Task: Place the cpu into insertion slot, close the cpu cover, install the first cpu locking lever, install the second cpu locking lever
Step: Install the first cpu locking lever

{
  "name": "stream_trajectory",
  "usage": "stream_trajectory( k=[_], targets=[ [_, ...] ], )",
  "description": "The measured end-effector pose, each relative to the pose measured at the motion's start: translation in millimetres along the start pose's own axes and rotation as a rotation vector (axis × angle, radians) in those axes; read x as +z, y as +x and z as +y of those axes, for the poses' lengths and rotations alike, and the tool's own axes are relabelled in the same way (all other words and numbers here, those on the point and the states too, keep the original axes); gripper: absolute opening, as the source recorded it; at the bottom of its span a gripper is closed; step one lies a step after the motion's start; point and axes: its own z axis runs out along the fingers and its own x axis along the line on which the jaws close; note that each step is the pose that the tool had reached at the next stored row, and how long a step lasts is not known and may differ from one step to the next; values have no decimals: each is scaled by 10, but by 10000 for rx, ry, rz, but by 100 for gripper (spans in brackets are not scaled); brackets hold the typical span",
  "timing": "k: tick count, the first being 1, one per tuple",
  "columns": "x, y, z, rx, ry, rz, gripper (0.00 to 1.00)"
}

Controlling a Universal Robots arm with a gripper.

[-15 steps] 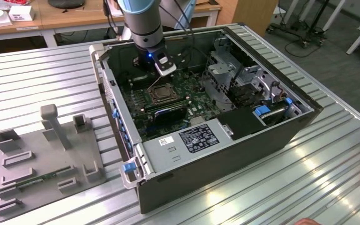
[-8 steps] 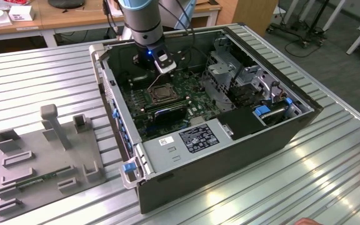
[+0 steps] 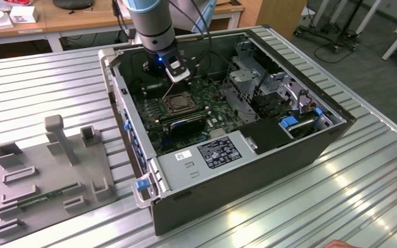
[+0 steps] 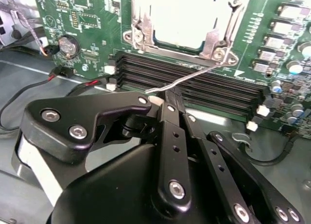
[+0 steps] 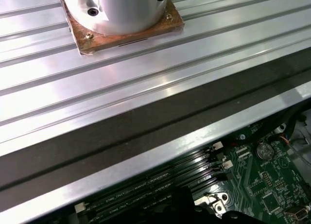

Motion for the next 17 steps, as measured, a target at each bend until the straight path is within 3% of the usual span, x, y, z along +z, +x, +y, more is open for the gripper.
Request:
stream_trajectory(
  k=[9, 17],
  targets=[
    [-13, 64, -27, -7, -10, -23, 10],
    [3, 75, -26, -8, -40, -43, 10]
  ],
)
